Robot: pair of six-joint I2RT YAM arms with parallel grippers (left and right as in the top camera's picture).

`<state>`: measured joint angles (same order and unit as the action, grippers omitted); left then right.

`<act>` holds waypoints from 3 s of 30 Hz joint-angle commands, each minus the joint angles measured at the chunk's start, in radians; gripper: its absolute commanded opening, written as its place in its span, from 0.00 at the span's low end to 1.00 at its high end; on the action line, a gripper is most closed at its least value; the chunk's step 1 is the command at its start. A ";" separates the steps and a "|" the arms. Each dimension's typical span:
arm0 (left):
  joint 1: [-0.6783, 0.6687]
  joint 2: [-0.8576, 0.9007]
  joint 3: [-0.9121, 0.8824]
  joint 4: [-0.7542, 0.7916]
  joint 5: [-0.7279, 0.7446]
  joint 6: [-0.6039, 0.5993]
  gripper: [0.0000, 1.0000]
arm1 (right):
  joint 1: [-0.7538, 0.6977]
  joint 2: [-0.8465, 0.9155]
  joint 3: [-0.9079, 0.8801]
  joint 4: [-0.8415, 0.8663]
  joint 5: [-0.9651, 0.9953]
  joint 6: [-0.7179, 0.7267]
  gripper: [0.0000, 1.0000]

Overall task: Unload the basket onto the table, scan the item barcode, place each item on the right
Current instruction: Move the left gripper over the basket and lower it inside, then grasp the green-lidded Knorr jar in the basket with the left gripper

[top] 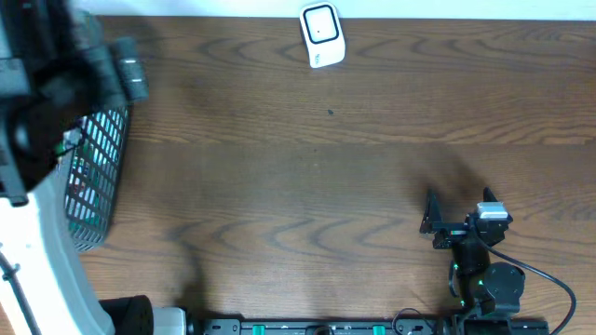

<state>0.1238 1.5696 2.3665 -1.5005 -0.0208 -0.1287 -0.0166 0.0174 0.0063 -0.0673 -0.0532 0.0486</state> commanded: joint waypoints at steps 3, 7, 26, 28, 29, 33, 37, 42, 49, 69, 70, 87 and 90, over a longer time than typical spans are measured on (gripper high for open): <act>0.219 -0.005 0.019 -0.043 -0.100 -0.076 0.98 | -0.013 -0.004 -0.001 -0.004 0.000 -0.001 0.99; 0.359 0.002 -0.017 -0.047 -0.100 -0.076 0.98 | -0.013 -0.004 -0.001 -0.004 0.000 -0.001 0.99; 0.465 0.300 -0.139 -0.066 -0.100 -0.022 0.98 | -0.013 -0.004 -0.001 -0.004 0.000 -0.001 0.99; 0.465 0.339 -0.139 -0.066 -0.100 -0.019 0.98 | -0.013 -0.004 -0.001 -0.004 0.000 -0.001 0.99; 0.465 0.356 -0.139 -0.066 -0.099 -0.004 0.98 | -0.013 -0.004 -0.001 -0.004 0.000 -0.001 0.99; 0.467 0.417 -0.139 -0.056 -0.096 0.026 0.98 | -0.013 -0.004 -0.001 -0.004 0.000 -0.001 0.99; 0.467 0.474 -0.139 -0.054 -0.095 0.032 0.98 | -0.013 -0.004 -0.001 -0.004 0.000 -0.001 0.99; 0.467 0.549 -0.139 -0.042 -0.033 0.097 0.98 | -0.013 -0.004 -0.001 -0.004 0.000 -0.001 0.99; 0.467 0.641 -0.139 -0.005 -0.032 0.129 0.98 | -0.013 -0.004 -0.001 -0.004 0.000 -0.001 0.99; 0.467 0.762 -0.166 0.001 -0.032 0.132 0.97 | -0.013 -0.004 -0.001 -0.004 0.000 -0.001 0.99; 0.467 0.762 -0.177 0.004 -0.032 0.132 0.97 | -0.013 -0.004 -0.001 -0.004 0.000 -0.001 0.99; 0.467 0.758 -0.250 0.068 -0.027 0.041 0.82 | -0.013 -0.003 -0.001 -0.004 0.000 -0.001 0.99; 0.467 0.757 -0.240 0.076 -0.013 0.041 0.80 | -0.013 -0.003 -0.001 -0.004 0.000 -0.001 0.99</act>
<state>0.5865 2.3322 2.1033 -1.4281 -0.0475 -0.0635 -0.0166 0.0177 0.0063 -0.0673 -0.0532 0.0486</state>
